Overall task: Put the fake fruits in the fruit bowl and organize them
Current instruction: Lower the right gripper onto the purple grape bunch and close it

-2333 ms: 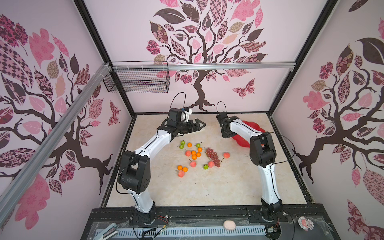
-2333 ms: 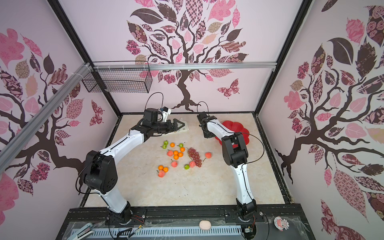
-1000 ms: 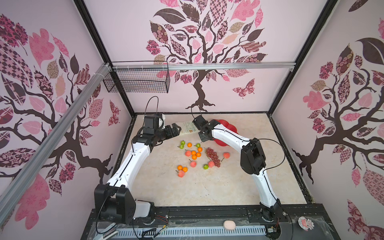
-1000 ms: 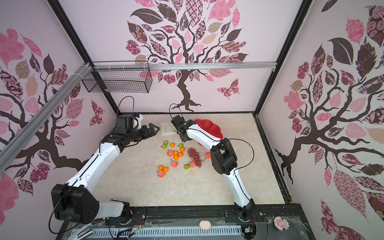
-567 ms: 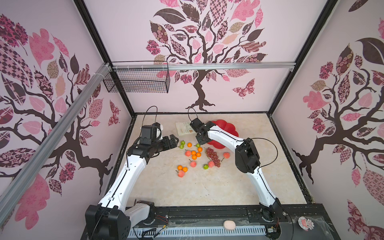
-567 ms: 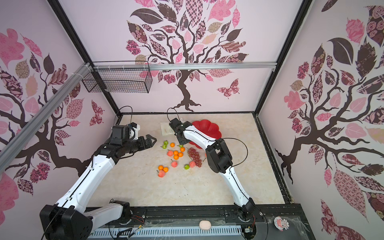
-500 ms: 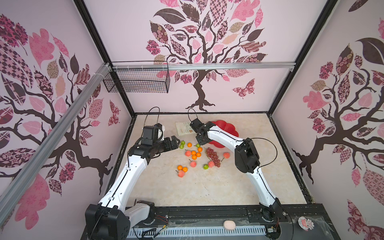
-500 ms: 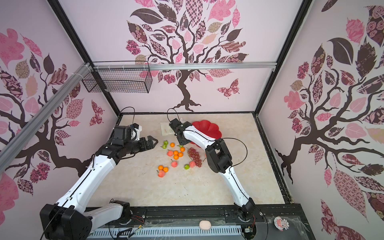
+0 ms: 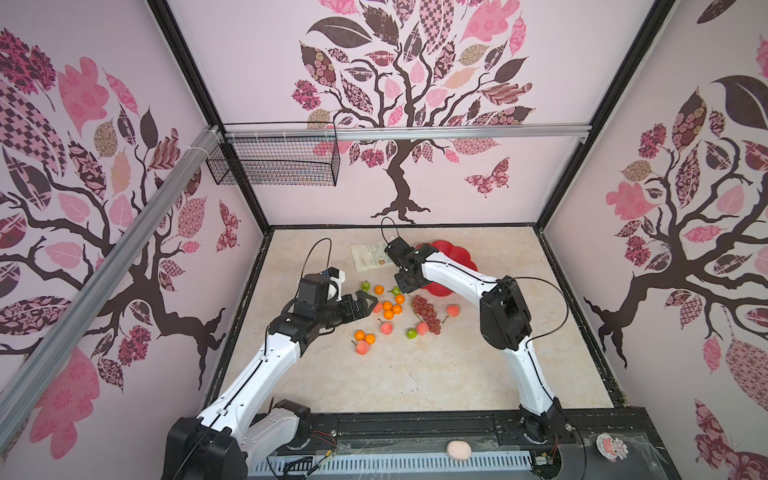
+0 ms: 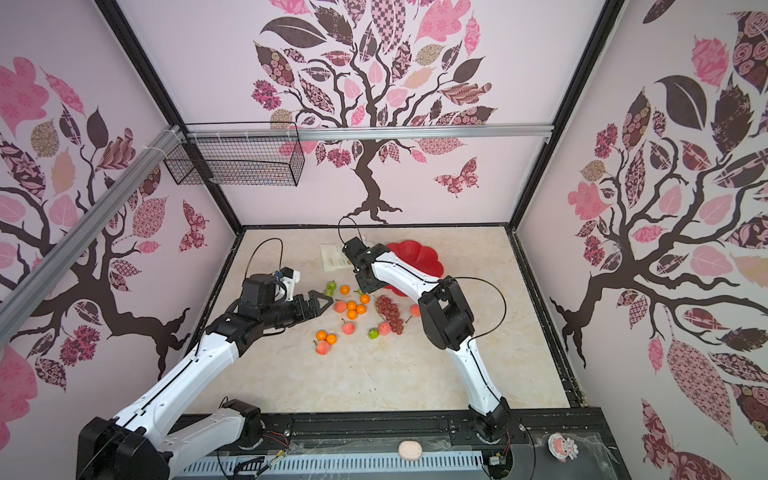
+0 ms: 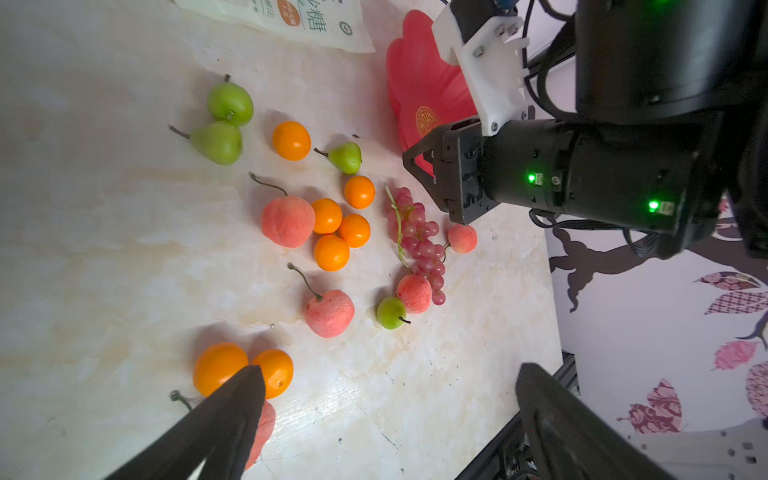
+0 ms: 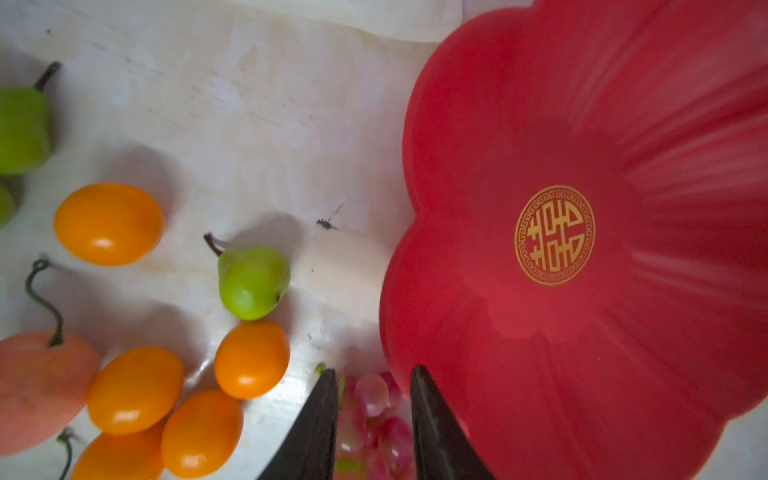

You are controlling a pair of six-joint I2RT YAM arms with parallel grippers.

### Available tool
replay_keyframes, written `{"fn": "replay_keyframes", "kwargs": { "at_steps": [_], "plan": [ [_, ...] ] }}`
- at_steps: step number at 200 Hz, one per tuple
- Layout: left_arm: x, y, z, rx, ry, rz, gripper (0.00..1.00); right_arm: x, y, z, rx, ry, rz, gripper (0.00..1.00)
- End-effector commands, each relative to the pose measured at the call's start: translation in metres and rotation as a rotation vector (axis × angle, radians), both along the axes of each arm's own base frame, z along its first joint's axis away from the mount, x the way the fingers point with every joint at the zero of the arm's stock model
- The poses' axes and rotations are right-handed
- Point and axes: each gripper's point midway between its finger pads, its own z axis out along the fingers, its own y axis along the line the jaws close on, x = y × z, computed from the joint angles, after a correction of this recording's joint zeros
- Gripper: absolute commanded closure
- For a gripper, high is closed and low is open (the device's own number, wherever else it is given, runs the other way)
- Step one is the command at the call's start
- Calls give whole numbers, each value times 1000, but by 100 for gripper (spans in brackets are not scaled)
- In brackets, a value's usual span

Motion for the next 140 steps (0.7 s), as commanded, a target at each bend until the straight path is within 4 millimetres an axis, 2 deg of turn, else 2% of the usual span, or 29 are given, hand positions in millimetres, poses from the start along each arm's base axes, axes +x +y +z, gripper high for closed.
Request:
{"fn": "replay_keyframes", "kwargs": {
  "at_steps": [1, 25, 42, 106, 124, 140],
  "plan": [
    [4, -7, 0, -103, 8, 38, 2, -19, 9, 34, 94, -3, 33, 70],
    [6, -7, -13, -118, 49, 64, 2, -35, 10, 22, 61, 28, 62, 73],
    [9, -5, -18, -132, 55, 78, 2, -39, 11, 14, 37, 39, 70, 74],
    [22, 19, -20, -193, 73, 133, 1, -28, 13, -11, -40, 61, 74, 75],
    [24, 21, -21, -190, 78, 142, 2, -24, 15, -17, -55, 68, 81, 75],
    [27, 12, -18, -198, 81, 79, 2, -21, 15, -19, -80, 73, 78, 75]
  ]
}}
